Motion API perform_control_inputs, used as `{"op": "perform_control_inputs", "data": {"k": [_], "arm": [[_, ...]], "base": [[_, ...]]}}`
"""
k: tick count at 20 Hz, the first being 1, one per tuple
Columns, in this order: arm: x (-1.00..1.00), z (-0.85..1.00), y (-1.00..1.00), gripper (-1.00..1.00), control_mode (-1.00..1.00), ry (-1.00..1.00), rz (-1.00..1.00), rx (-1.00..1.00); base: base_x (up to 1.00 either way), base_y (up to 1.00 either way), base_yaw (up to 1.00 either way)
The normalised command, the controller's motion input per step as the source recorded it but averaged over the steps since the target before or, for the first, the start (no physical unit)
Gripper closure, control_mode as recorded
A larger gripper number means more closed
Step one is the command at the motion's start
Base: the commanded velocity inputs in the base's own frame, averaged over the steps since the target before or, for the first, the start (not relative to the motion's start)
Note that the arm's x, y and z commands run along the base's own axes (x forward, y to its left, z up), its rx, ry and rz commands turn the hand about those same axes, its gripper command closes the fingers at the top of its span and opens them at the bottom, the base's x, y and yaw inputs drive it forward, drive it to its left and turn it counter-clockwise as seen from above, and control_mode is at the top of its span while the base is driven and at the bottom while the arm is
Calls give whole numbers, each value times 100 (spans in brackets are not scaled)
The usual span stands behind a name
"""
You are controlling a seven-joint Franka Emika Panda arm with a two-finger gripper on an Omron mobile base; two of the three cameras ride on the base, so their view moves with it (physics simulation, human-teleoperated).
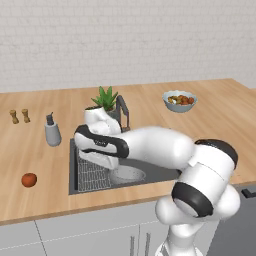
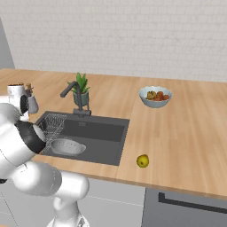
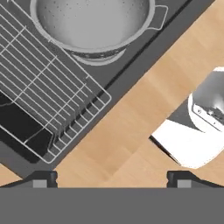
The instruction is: Put the colander in the sink, put the pear, orange in the colander, and turn on the sink faucet and pour water over the colander.
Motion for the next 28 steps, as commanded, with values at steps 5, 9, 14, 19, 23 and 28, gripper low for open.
{"op": "perform_control_inputs", "data": {"k": [5,9,14,19,23,28], "arm": [[0,0,91,-100,-100,15,47,0],[0,0,74,-100,-100,2,29,0],[0,0,41,-100,-100,-2,10,-1],[3,-4,41,-100,-100,-12,1,0],[21,-7,51,-100,-100,-12,3,1],[26,-1,42,-100,-100,-2,4,2]], "base": [[0,0,0],[0,0,0],[0,0,0],[0,0,0],[0,0,0],[0,0,0]]}}
